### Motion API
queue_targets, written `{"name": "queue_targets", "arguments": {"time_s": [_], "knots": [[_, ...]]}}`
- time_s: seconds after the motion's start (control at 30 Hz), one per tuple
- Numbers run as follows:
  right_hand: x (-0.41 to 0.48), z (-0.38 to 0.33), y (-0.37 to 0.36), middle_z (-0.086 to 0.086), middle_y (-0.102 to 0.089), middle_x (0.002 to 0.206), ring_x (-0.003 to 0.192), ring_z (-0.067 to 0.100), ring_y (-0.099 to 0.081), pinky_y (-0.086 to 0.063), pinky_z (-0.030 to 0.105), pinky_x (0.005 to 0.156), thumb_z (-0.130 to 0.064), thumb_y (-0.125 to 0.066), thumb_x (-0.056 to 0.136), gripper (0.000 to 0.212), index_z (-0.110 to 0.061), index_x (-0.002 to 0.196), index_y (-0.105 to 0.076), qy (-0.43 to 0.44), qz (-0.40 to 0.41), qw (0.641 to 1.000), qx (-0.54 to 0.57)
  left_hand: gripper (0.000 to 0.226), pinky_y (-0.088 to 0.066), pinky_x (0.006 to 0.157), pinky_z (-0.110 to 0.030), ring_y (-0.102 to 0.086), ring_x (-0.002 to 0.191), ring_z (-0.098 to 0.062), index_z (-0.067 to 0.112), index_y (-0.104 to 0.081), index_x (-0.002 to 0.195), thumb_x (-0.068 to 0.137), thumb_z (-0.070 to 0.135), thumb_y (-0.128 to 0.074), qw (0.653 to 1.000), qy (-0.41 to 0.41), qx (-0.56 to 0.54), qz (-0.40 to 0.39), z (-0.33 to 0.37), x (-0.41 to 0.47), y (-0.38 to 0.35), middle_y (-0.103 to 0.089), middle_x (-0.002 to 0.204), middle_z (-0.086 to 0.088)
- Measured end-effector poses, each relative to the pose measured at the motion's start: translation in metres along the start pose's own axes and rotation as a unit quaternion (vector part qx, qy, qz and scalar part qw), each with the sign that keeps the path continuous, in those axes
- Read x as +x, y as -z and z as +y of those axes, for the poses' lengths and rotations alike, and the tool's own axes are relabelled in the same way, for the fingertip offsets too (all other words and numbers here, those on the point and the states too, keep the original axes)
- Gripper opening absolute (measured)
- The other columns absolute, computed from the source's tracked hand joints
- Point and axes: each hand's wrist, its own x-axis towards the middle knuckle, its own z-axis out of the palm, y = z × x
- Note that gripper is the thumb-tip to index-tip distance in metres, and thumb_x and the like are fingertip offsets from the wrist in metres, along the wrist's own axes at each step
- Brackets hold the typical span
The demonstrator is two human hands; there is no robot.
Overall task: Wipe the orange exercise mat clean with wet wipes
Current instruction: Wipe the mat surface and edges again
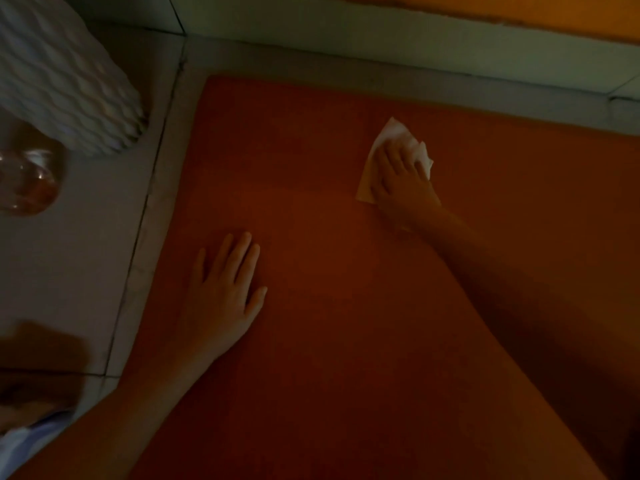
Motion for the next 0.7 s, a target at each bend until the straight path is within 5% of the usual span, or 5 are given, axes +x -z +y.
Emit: {"name": "queue_targets", "arguments": {"time_s": [0.07,0.23,0.43,0.6,0.7], "knots": [[-0.022,-0.009,-0.01,0.013,0.011,0.159,0.145,0.031,0.016,0.008,0.049,0.115,-0.035,-0.019,0.102,0.061,-0.008,0.152,0.002,0.015,-0.008,0.999,-0.029,0.067,-0.022,0.112,-0.057,-0.023,0.144,-0.029,0.007,-0.033,0.147,0.095,0.048,-0.022,1.0,0.01,0.009,-0.013,0.005,-0.003,0.009,-0.025,0.157,-0.011],[-0.083,-0.037,-0.038,0.012,0.007,0.16,0.14,0.026,0.024,0.013,0.051,0.113,-0.038,-0.017,0.103,0.06,-0.008,0.152,0.0,0.056,-0.011,0.998,-0.036,0.07,-0.002,0.118,-0.052,0.012,0.148,-0.024,0.016,0.003,0.154,0.098,0.053,-0.018,0.997,0.054,0.007,-0.06,0.023,-0.01,0.018,0.012,0.161,-0.004],[-0.182,-0.016,-0.066,0.004,0.018,0.157,0.144,0.025,0.022,0.013,0.048,0.117,-0.053,0.009,0.088,0.07,-0.019,0.149,0.012,0.075,-0.053,0.996,-0.02,0.069,-0.002,0.118,-0.054,0.015,0.147,-0.026,0.02,0.007,0.154,0.1,0.053,-0.02,0.992,0.078,-0.023,-0.096,0.044,-0.037,0.017,0.018,0.16,-0.003],[-0.203,-0.018,-0.066,0.009,0.017,0.154,0.14,0.033,0.023,0.013,0.052,0.113,-0.038,-0.012,0.101,0.055,-0.016,0.146,0.01,-0.024,-0.025,0.999,-0.013,0.073,0.002,0.116,-0.056,0.018,0.146,-0.032,0.021,0.01,0.153,0.098,0.059,-0.019,0.988,0.074,-0.026,-0.133,0.062,-0.052,0.016,0.021,0.159,-0.005],[-0.217,-0.038,-0.073,0.001,0.026,0.15,0.137,0.033,0.031,0.018,0.053,0.112,-0.049,0.001,0.093,0.061,-0.023,0.146,0.016,0.035,-0.06,0.998,-0.006,0.073,0.001,0.116,-0.057,0.016,0.146,-0.034,0.02,0.009,0.153,0.098,0.059,-0.02,0.988,0.069,-0.014,-0.14,0.065,-0.054,0.018,0.02,0.159,-0.007]]}}
